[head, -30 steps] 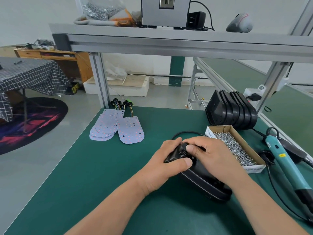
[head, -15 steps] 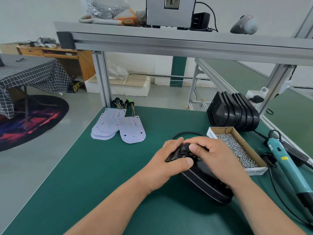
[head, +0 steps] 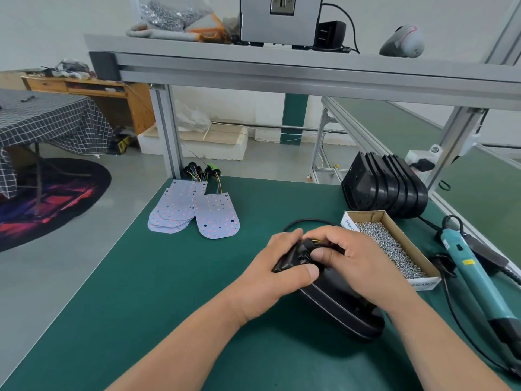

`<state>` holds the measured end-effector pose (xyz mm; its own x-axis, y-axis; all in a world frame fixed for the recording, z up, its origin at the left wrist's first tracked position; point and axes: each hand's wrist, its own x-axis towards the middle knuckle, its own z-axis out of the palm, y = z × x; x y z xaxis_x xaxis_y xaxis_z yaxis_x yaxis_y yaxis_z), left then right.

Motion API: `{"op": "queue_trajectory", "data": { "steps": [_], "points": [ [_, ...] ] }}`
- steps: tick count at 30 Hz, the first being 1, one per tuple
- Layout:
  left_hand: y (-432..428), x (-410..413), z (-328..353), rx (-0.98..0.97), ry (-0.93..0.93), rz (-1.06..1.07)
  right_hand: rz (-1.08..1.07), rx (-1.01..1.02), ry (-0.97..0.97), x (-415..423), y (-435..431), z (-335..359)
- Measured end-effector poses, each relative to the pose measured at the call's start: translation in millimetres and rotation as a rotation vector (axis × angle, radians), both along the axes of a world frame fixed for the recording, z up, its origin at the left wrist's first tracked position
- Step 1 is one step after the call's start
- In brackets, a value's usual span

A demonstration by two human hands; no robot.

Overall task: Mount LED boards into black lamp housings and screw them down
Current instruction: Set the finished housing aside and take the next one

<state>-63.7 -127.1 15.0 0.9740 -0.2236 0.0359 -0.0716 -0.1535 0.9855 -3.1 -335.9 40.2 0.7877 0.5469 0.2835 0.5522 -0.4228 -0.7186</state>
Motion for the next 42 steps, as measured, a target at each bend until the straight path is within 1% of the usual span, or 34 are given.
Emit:
{"op": "queue_trajectory", "data": {
  "steps": [6,11,13,18,20,22,26,28,30,31,36,38,42],
  "points": [
    [0,2,0,0.005,-0.013,-0.008,-0.018,0.038,0.03,-1,2,0],
    [0,1,0,0.007,-0.022,-0.02,-0.005,0.05,0.005,-6,4,3],
    [0,2,-1,0.0,-0.032,-0.019,-0.015,0.032,-0.049,-8,2,4],
    [-2,1,0,-0.015,-0.054,-0.016,-0.011,-0.133,-0.252,-13,6,2],
    [-2,1,-2,-0.026,-0.06,-0.01,-0.008,-0.192,-0.363,-14,9,2],
    [-2,1,-3,-0.058,-0.069,0.0,-0.016,-0.229,-0.397,-14,12,1],
    [-6,2,-6,-0.149,-0.066,0.041,0.012,-0.215,-0.247,-12,5,0],
    [-7,2,-7,-0.176,-0.054,0.054,-0.063,-0.176,-0.178,-14,0,-1],
    [-5,3,-7,-0.155,-0.051,0.045,-0.152,-0.108,-0.101,-19,-2,2],
    [-5,2,-7,-0.153,-0.056,0.04,-0.154,-0.094,-0.075,-23,-3,4],
    [-4,1,-10,-0.158,-0.062,0.057,-0.058,-0.209,-0.035,-39,-3,23],
    [-6,1,-9,-0.155,-0.063,0.064,-0.042,-0.26,-0.053,-42,-4,26],
    [-11,1,-8,-0.181,-0.064,0.089,-0.026,-0.291,-0.058,-42,-5,22]
  ]
}}
